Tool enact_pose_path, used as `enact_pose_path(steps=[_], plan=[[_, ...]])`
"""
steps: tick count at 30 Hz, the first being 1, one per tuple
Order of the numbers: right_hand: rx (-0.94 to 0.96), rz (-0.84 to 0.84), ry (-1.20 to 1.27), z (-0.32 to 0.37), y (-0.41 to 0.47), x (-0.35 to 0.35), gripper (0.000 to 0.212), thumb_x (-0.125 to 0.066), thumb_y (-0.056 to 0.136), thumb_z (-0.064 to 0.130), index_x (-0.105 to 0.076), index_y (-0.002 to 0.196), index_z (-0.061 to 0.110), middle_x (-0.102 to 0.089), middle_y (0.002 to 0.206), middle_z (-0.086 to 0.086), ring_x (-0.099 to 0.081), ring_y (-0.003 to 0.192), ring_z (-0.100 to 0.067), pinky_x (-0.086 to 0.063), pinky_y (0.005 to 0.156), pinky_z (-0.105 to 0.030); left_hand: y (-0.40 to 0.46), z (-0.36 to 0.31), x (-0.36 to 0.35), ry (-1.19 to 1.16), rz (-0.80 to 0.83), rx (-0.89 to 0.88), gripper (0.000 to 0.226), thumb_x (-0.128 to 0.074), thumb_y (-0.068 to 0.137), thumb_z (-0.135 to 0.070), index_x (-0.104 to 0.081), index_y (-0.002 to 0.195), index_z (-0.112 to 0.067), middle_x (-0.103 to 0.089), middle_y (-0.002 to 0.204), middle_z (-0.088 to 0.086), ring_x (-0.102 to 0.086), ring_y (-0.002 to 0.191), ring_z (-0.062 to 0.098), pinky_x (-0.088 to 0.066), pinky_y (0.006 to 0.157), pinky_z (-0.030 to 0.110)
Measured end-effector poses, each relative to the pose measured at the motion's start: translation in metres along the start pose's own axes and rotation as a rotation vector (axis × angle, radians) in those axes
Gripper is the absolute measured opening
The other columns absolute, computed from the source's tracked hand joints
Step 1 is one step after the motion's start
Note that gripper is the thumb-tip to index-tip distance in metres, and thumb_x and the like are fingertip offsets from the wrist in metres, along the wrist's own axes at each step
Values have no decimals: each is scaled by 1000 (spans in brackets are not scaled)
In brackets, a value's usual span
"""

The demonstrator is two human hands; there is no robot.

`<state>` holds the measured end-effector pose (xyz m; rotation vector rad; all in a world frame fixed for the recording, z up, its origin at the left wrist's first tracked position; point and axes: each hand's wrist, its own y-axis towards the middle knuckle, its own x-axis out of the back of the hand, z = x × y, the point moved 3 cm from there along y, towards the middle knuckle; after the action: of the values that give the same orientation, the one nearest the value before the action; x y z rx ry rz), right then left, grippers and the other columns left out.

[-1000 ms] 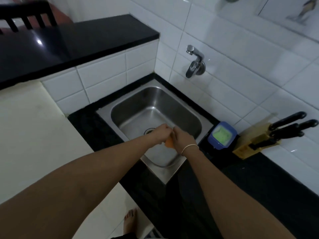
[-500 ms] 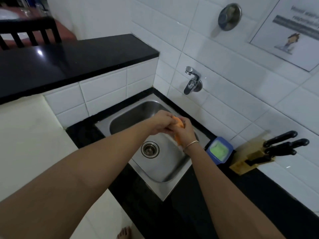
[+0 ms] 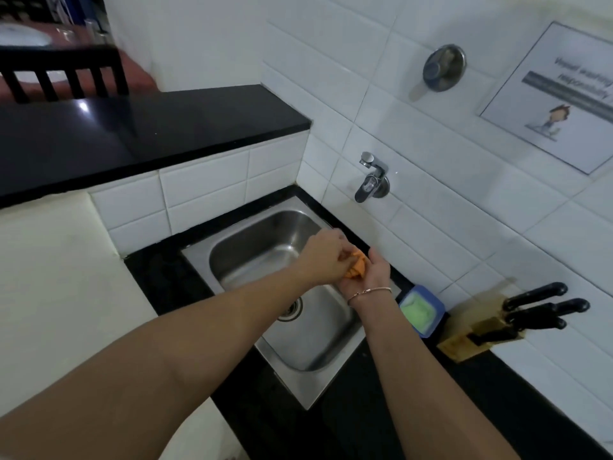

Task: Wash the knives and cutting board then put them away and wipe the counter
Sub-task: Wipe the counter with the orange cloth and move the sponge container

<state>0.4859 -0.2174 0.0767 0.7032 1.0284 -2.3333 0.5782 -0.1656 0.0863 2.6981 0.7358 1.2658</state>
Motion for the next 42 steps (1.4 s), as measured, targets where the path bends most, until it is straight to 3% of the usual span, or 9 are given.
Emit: enact_pose_path(steps=[3,5,7,9,12,16,25,37,42], plan=[[58,2,-87,4,5,-1,39,-36,108,32,-63,117,5,-71,100,-16,-68,96,-28,-58,85,-37,-5,1,9,189,-13,-238,27,-54,90,-40,-77,92,-25,-58,100,-4,-50,98,18,-39,86,40],[68,-18,-186,7,3,-6,27,-39,107,17,-61,118,6,-69,94,-14,-66,84,-25,-60,69,-31,-12,4,18,195,-65,-289,29,-50,85,-39,-75,89,-25,-59,98,-5,-51,97,18,-39,87,40],[61,-108,-240,10,0,-11,25,-38,106,10,-58,122,11,-62,80,-8,-56,61,-17,-50,47,-23,-16,12,26,97,-179,-211,29,-50,82,-35,-75,93,-25,-59,96,-4,-51,93,16,-40,84,37],[40,-168,-294,10,-2,-14,23,-40,105,11,-61,113,16,-53,68,-2,-40,46,-11,-32,37,-17,-20,20,31,22,-290,-124,31,-49,81,-31,-73,97,-19,-61,96,-3,-51,91,14,-43,82,38],[-2,-210,-346,8,-6,-20,19,-50,95,21,-58,79,16,-46,59,3,-30,43,-11,-19,39,-18,-22,26,35,-1,-290,-72,30,-52,82,-28,-70,102,-15,-63,99,-2,-53,93,14,-47,85,41],[1,-258,-343,6,-7,-27,44,-52,89,46,-43,54,21,-38,51,5,-22,42,-13,-15,43,-19,-25,28,34,-58,-272,-32,37,-46,82,-30,-68,107,-14,-63,100,-2,-56,93,16,-50,86,44],[111,-399,-408,-4,-4,-39,47,-46,98,39,-38,56,20,-34,42,3,-25,35,-15,-21,43,-21,-27,17,41,-192,-349,14,33,-42,85,-23,-65,106,-12,-62,91,-1,-56,87,17,-51,79,44],[367,-443,-470,-6,-7,-44,39,-49,86,27,-33,51,22,-32,51,-4,-26,43,-17,-22,47,-26,-42,17,44,-205,-355,57,32,-43,88,-20,-64,111,-14,-62,93,-4,-56,89,15,-52,81,42],[347,-412,-407,-7,-14,-37,41,-49,89,28,-32,52,23,-30,47,1,-24,43,-17,-20,46,-24,-50,11,45,-211,-343,64,32,-45,88,-19,-63,114,-13,-61,93,-3,-57,89,15,-53,81,41]])
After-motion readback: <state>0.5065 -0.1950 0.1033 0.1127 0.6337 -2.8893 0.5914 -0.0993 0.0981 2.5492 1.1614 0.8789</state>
